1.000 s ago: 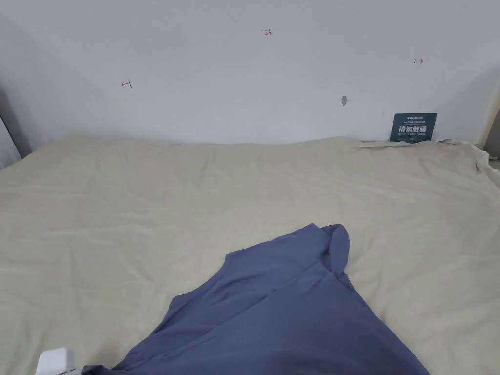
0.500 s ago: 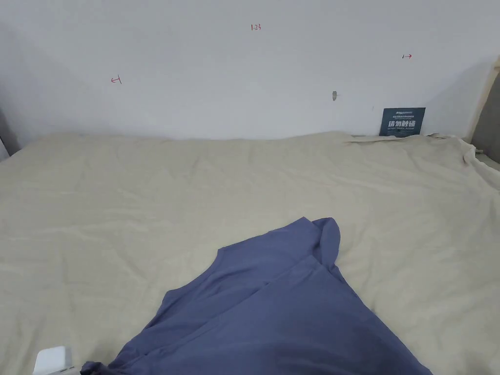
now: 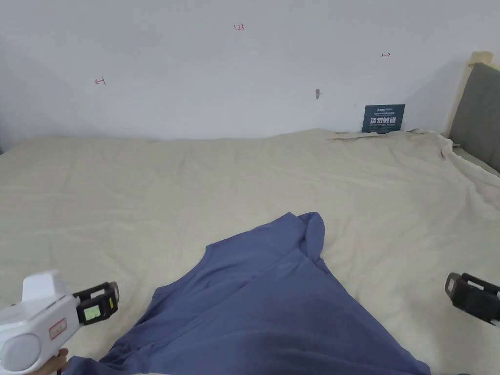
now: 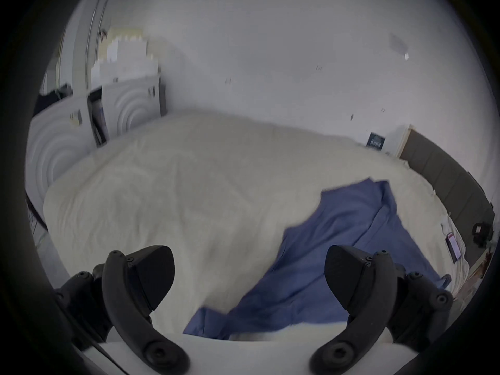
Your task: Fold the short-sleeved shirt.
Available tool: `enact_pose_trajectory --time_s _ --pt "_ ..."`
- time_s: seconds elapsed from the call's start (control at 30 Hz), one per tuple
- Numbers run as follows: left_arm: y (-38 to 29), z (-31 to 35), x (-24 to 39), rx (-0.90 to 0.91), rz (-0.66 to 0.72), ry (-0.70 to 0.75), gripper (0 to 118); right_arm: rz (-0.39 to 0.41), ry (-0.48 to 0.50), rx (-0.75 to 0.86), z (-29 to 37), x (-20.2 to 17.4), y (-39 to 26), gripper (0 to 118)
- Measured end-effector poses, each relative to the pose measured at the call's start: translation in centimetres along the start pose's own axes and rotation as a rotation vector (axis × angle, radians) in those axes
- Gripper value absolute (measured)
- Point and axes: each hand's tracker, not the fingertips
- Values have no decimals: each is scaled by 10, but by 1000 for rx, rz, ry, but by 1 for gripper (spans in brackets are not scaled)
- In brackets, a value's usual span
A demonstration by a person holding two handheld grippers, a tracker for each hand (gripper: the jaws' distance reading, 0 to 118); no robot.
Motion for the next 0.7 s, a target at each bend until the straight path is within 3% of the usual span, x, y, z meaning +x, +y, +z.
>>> enact_pose_trajectory --time_s 0.13,0.3,0.4,0.5,0.53,0.57,0.6,0.7 --pt "22 17 22 91 -21 -53 115 13 19 101 21 -9 14 98" --pt "24 33 49 195 -52 -43 111 90 -40 210 43 -28 13 98" --pt "14 39 58 238 -71 -37 94 142 -64 252 47 -35 9 95" --pt "6 43 62 251 -72 -38 44 155 -56 276 52 -41 3 63" --pt "5 43 62 252 -68 -40 20 159 -53 279 51 -41 2 41" --pt "3 45 61 252 -64 -42 5 169 -55 288 52 -43 0 24" --pt "1 47 60 255 -70 -46 0 182 -64 300 53 -45 -2 3" --pt "-1 49 56 241 -61 -62 0 209 -37 302 54 -48 -5 0"
